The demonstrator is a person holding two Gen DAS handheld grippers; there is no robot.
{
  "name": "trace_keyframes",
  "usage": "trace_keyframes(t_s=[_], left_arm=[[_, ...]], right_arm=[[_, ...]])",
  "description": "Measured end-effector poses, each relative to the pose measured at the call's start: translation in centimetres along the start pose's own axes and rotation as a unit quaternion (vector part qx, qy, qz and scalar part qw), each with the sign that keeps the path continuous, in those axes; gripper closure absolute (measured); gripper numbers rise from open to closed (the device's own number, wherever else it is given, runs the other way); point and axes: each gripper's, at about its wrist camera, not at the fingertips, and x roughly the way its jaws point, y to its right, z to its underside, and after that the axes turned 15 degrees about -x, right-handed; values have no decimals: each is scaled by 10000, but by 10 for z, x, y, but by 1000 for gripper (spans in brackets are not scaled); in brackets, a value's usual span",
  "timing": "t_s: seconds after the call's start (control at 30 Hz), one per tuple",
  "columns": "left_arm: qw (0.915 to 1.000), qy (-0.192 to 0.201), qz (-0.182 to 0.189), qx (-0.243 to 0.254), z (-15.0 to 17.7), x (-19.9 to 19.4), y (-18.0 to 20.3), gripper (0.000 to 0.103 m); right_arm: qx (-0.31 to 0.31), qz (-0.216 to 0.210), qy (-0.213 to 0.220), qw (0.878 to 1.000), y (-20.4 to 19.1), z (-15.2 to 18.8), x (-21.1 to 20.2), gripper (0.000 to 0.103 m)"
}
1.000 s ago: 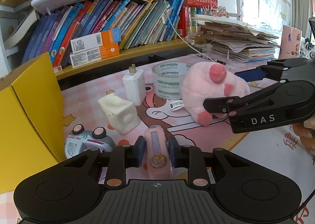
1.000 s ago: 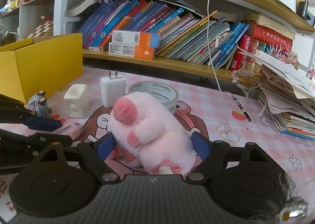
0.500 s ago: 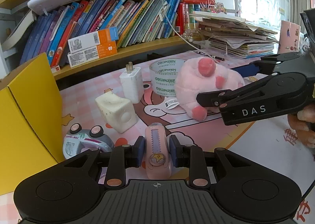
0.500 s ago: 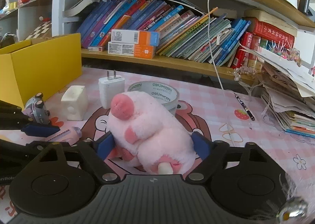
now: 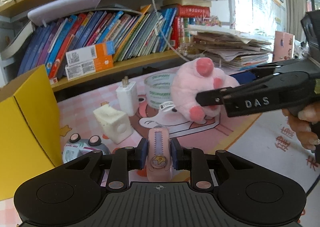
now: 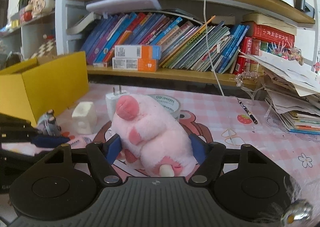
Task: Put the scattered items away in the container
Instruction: 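Carry the pink tube and plush pig with both tools over the yellow box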
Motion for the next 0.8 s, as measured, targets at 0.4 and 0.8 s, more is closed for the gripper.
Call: trace_keyframes(t_s=[0.4,0.8], left_arm=[[9962,847,191,8,-13,-36,4,80],[9900,1376,254,-153,-26,-64,-6,80]], right_arm=[[380,-171,163,9990,9,-2,-9,34],[164,-145,219,9995,-6,-14,-15,34]])
